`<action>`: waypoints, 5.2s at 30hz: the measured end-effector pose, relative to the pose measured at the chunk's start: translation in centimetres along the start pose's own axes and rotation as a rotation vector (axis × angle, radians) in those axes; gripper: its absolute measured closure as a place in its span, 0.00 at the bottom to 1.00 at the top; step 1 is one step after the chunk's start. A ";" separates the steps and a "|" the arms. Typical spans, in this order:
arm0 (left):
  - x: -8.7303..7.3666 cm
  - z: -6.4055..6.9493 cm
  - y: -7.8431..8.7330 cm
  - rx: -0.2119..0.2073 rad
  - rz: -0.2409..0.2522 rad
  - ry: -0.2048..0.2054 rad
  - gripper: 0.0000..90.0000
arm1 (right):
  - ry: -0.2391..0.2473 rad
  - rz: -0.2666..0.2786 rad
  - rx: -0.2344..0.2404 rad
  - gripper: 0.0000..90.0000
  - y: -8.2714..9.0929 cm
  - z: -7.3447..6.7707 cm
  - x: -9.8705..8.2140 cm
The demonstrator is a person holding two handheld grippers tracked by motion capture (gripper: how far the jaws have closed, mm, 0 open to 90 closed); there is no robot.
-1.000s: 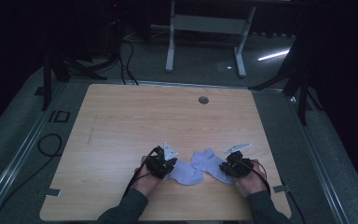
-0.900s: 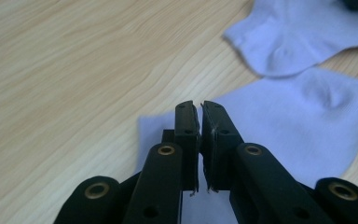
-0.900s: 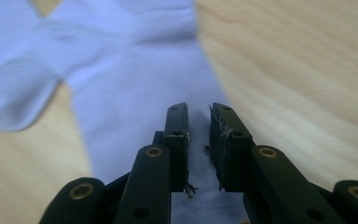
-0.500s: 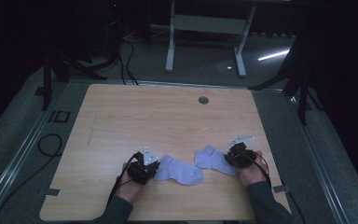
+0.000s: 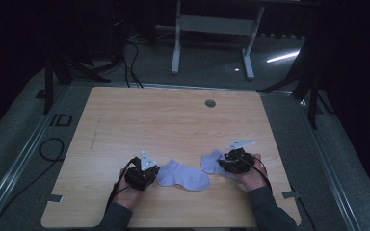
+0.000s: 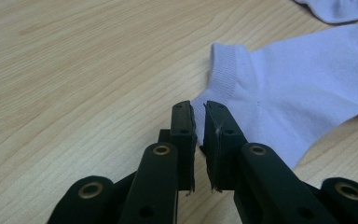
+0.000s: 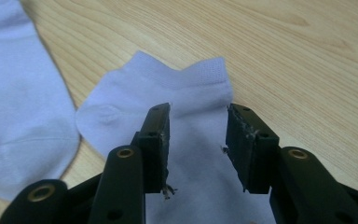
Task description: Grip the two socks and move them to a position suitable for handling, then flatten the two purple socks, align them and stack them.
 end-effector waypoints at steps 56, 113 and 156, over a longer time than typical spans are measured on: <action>-1.0 -0.5 1.0 -0.004 -0.002 0.027 0.88 | 0.000 0.095 0.052 0.95 2.8 -1.4 0.9; -0.9 -0.8 1.0 0.026 0.012 0.029 0.88 | 0.085 0.089 0.294 0.94 0.8 -14.5 6.3; -0.1 2.4 -2.6 -0.072 -0.011 -0.076 0.97 | 0.098 0.038 0.260 0.87 0.0 -14.1 5.5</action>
Point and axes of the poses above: each handheld gripper's, and its own axes: y roughly backward along the jaws, x roughly out of its top, z roughly to its right, the point moved 7 cm from there along -y, roughly forward along the jaws, and after that the axes turned 9 degrees about -x, right-handed, at the moved point
